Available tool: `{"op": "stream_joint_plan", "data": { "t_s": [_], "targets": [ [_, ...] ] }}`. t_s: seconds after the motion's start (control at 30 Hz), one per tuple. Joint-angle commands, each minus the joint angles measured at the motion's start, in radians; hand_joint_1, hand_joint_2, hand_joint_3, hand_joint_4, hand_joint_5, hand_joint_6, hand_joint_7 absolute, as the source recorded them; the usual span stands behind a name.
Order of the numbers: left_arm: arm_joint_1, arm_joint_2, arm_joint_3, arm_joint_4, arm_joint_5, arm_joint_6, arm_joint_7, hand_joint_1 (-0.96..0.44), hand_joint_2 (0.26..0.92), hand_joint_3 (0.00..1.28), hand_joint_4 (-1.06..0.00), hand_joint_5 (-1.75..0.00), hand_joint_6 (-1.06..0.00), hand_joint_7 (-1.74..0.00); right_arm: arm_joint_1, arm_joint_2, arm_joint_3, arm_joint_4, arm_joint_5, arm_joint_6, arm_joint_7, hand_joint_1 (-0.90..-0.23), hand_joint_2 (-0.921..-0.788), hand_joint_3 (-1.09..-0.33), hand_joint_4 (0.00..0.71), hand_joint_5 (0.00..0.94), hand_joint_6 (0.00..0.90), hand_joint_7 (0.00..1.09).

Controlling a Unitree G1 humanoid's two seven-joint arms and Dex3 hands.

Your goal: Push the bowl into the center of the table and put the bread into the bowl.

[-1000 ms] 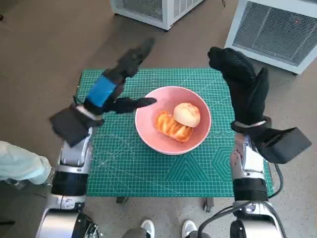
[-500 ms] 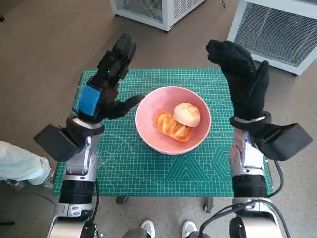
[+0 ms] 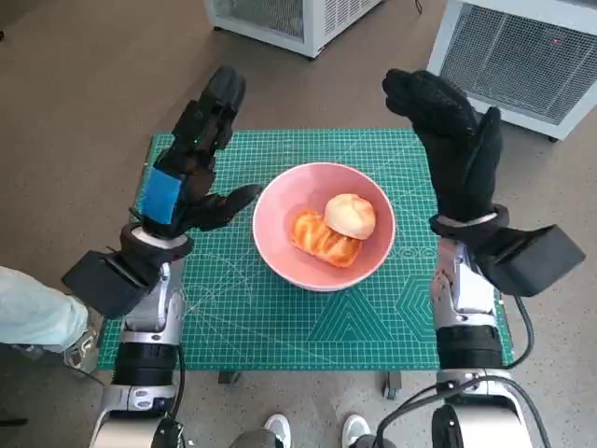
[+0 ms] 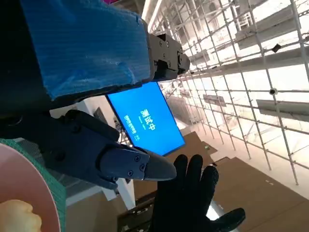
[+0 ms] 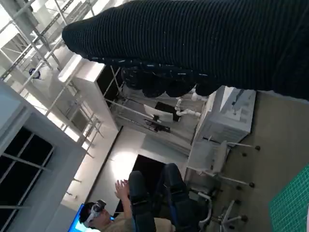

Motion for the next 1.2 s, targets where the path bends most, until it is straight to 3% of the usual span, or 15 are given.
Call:
{"op": "stream_joint_plan", "data": {
  "t_s": [0.03,1.2],
  "targets": [
    [0.012,-0.015,0.001,0.01,-0.007,-0.027,0.003,-0.57,0.921,0.21,-0.1,0.0,-0.14,-0.07,0.005,-0.006,0.001,-0.005,-0.01,0.026,-0.01,-0.704,-0.921,-0.754,0.221,0.0,0.115,0.47],
    [0.014,-0.012,-0.006,0.043,0.036,-0.074,0.016,-0.53,0.921,0.19,-0.05,0.0,-0.1,-0.04,0.022,-0.005,0.009,-0.053,-0.022,0.072,-0.035,-0.706,-0.921,-0.742,0.218,0.0,0.113,0.47]
  ]
}}
